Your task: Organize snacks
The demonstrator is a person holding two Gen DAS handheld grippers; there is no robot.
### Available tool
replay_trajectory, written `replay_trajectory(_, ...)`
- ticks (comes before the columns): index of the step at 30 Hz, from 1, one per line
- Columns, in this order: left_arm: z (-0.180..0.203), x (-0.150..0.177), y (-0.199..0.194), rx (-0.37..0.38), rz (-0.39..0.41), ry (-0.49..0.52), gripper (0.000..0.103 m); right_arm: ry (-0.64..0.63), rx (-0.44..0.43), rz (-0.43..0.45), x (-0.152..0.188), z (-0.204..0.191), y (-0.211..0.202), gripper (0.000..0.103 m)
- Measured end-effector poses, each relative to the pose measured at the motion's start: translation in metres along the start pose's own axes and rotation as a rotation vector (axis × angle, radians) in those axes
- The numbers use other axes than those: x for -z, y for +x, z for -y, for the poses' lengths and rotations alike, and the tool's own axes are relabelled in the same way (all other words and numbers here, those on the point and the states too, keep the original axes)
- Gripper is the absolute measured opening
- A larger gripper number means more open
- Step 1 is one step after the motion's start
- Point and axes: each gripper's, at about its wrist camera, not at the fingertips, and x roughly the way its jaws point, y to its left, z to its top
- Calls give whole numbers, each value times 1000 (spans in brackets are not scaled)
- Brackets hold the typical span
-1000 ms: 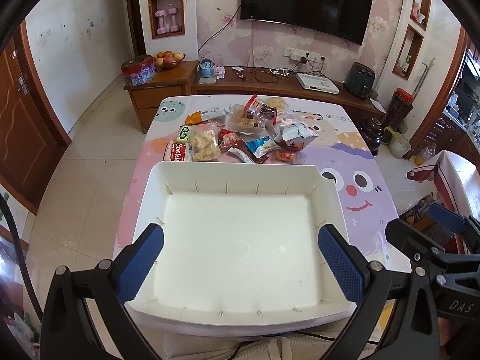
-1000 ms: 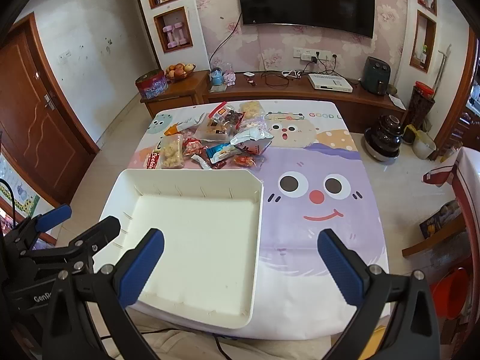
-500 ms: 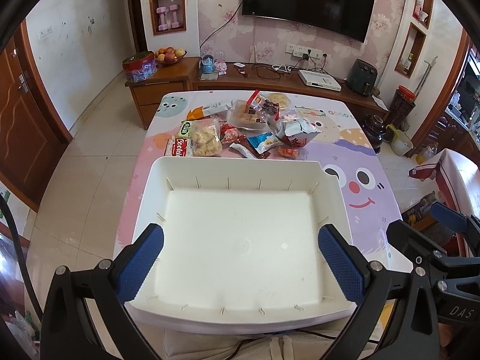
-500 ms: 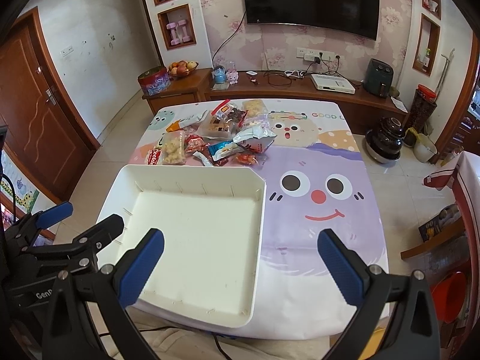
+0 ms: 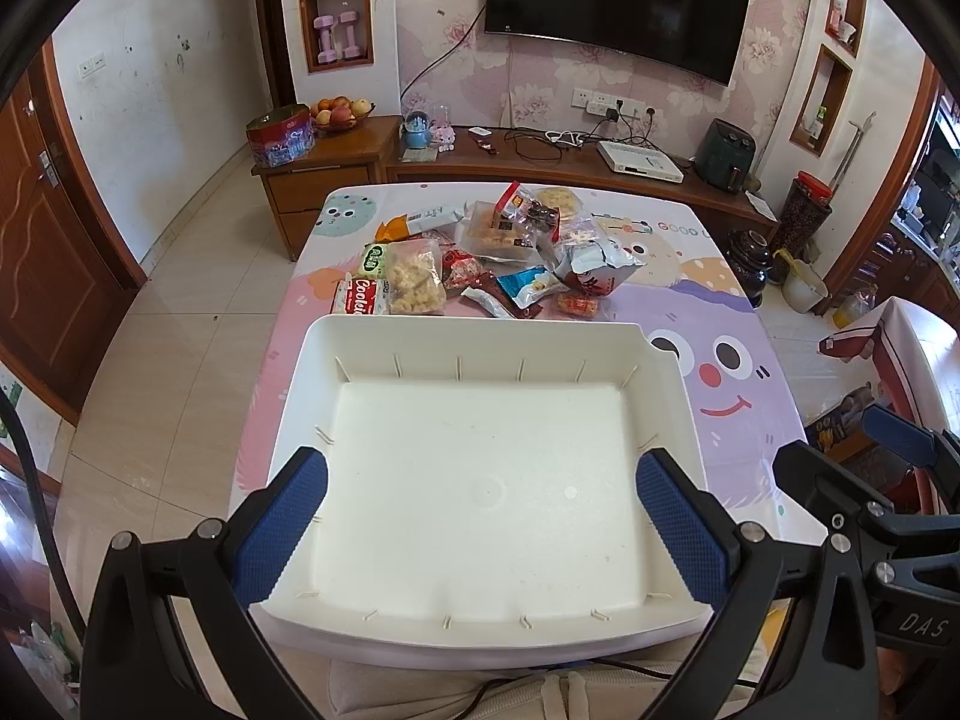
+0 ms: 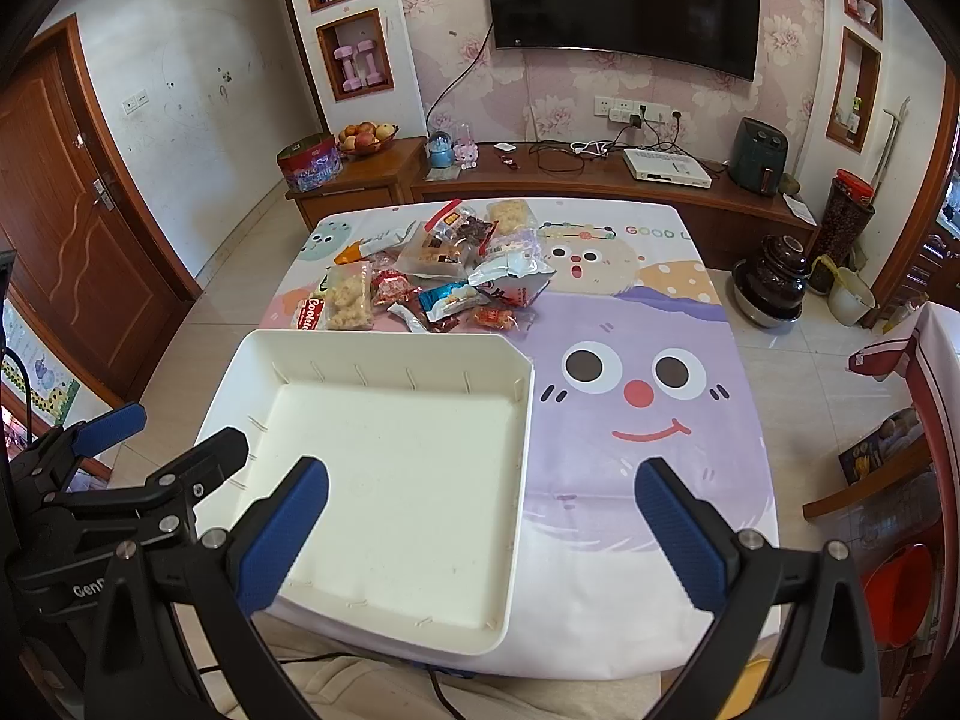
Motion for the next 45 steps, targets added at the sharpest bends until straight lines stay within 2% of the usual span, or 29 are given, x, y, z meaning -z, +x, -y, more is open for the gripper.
replay_trajectory(9, -2, 0, 2, 21, -12, 0, 102, -11, 2, 8, -1, -1, 0, 103)
replay_trajectory(14, -10, -12, 4, 34, -8, -4, 102, -52, 21, 38, -13, -4, -3, 102)
replay_trajectory(20, -19, -45, -5, -5, 39, 25, 102, -69, -3, 73, -49, 5, -14, 102)
replay_trajectory(25, -31, -90, -20, -62, 93, 85, 102, -92, 32, 154, -99, 12, -32, 102)
replay_trajectory(30, -45, -142, -29, -100, 127, 101, 102, -96, 57, 206, -145, 16, -37, 102)
replay_trajectory(34, -57, -179, -24, -131, 136, 89, 102, -107, 64, 193, -182, 15, -20, 102)
replay_trajectory(37, -66, -204, -3, -138, 101, 67, 102, -110, 74, 158, -199, 12, 5, 102)
replay_trajectory(41, -74, -226, 45, -117, 28, 47, 102, -103, 58, 72, -216, 13, 55, 102)
replay_trajectory(45, -79, -228, 118, -100, -80, 35, 102, -50, 55, -47, -221, 22, 124, 102)
